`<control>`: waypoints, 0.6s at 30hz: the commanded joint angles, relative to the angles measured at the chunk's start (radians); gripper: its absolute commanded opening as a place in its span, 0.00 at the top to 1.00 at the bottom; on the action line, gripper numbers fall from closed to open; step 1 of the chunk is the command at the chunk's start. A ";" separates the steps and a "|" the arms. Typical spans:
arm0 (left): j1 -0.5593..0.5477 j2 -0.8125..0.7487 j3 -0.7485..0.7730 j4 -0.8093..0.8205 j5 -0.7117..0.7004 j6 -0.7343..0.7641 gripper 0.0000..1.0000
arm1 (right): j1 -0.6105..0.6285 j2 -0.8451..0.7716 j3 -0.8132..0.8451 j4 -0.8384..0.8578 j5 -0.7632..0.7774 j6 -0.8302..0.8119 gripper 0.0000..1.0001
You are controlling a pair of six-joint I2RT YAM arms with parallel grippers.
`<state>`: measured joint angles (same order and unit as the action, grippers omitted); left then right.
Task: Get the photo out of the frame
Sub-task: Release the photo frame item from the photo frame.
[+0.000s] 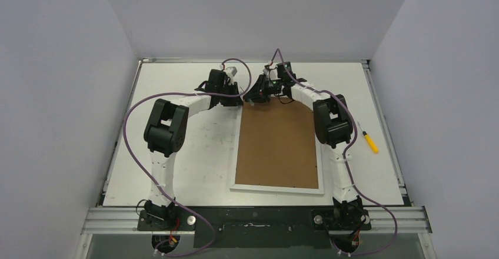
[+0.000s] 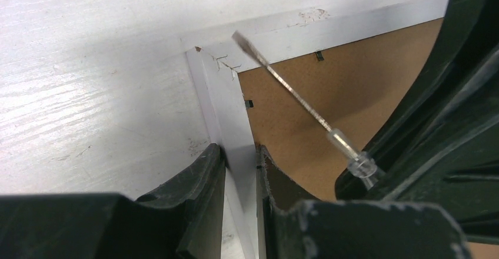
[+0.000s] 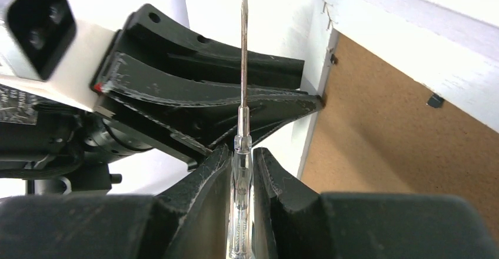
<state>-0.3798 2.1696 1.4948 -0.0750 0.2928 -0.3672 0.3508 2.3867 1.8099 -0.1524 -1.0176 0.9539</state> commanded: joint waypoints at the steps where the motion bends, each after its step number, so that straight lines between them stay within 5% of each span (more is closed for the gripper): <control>1: -0.044 0.028 0.008 -0.089 0.055 0.036 0.97 | -0.003 0.037 0.063 -0.023 0.021 -0.007 0.95; 7: -0.042 0.002 -0.014 -0.078 0.026 0.029 0.91 | -0.063 -0.074 -0.045 -0.076 0.099 -0.125 0.95; 18: -0.037 -0.199 -0.183 0.060 -0.116 -0.033 0.49 | -0.121 -0.517 -0.483 -0.092 0.393 -0.439 0.95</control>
<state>-0.4091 2.0956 1.3815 -0.0498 0.2352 -0.3801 0.2073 2.1048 1.4555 -0.2790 -0.7780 0.6651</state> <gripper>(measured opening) 0.458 0.174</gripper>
